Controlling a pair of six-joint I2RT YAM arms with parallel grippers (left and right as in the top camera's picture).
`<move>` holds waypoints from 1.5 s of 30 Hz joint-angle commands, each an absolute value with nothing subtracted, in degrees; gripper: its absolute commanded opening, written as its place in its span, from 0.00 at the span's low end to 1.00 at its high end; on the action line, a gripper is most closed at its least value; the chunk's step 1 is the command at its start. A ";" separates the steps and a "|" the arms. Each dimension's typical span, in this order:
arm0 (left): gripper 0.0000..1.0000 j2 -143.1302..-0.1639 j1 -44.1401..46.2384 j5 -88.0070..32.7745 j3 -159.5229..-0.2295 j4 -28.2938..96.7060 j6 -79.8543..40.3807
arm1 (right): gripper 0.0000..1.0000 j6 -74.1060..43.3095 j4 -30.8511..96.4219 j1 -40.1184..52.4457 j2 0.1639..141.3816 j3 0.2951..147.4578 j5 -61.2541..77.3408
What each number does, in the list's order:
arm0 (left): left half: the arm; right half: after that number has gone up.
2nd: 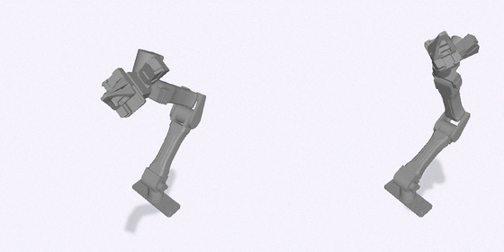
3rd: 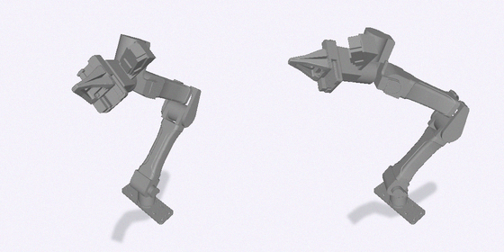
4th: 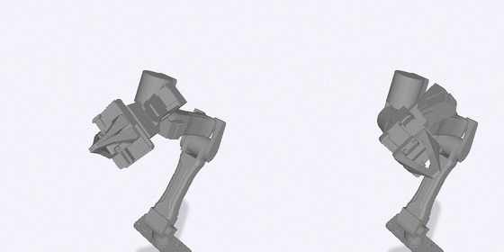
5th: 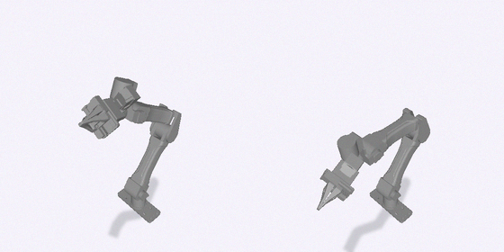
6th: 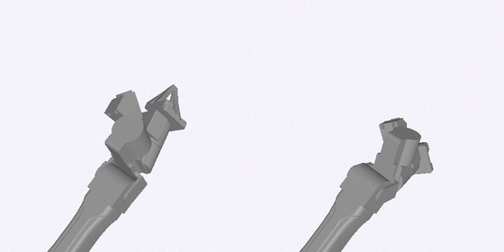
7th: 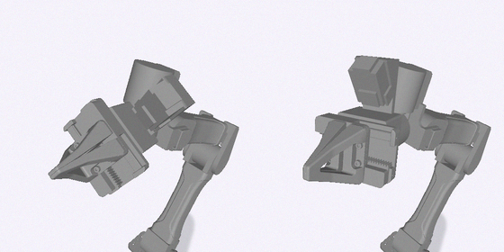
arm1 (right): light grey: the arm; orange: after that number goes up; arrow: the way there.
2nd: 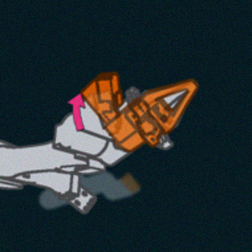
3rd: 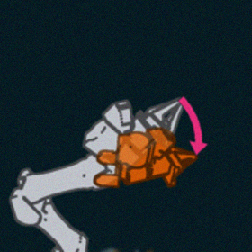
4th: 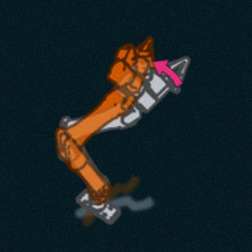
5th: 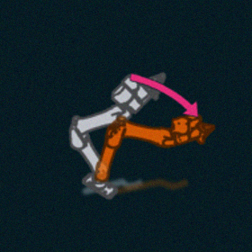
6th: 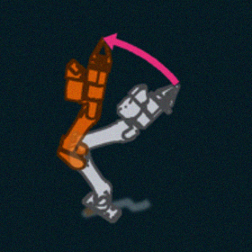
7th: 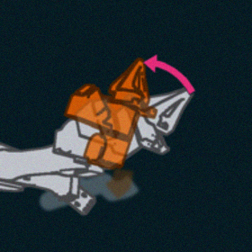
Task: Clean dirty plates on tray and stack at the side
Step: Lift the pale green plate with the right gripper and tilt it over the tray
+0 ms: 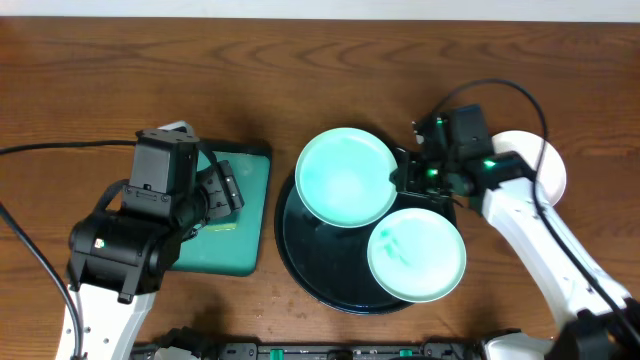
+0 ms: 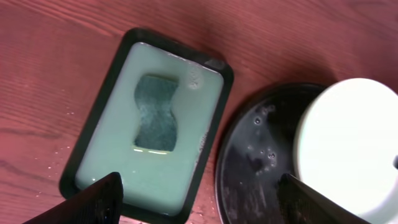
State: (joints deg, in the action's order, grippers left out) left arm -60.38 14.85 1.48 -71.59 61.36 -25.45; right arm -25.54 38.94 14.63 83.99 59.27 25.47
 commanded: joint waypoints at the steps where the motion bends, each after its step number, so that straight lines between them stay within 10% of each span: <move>1: 0.79 -60.29 15.05 -0.89 -71.37 61.49 -25.12 | 0.01 -29.71 42.22 11.88 81.54 59.35 41.08; 17: 0.79 -60.40 15.03 -0.84 -71.37 61.69 -25.12 | 0.01 -20.93 22.57 11.03 81.62 59.29 32.99; 45: 0.80 -64.12 15.03 -0.82 -71.37 62.76 -25.10 | 0.01 1.26 33.63 40.25 81.62 59.35 -52.80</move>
